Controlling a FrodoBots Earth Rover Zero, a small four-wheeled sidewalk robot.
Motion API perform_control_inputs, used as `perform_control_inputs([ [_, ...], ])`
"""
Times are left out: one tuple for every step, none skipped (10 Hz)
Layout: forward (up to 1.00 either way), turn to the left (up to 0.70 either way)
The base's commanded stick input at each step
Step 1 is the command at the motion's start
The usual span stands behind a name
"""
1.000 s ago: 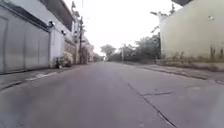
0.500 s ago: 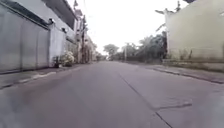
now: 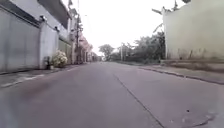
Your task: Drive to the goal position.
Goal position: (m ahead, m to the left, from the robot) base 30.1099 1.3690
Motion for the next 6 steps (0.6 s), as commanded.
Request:
perform_control_inputs([
  [1.00, 0.07],
  [1.00, 0.07],
  [1.00, 0.07],
  [1.00, 0.07],
  [1.00, 0.07],
  [1.00, 0.07],
])
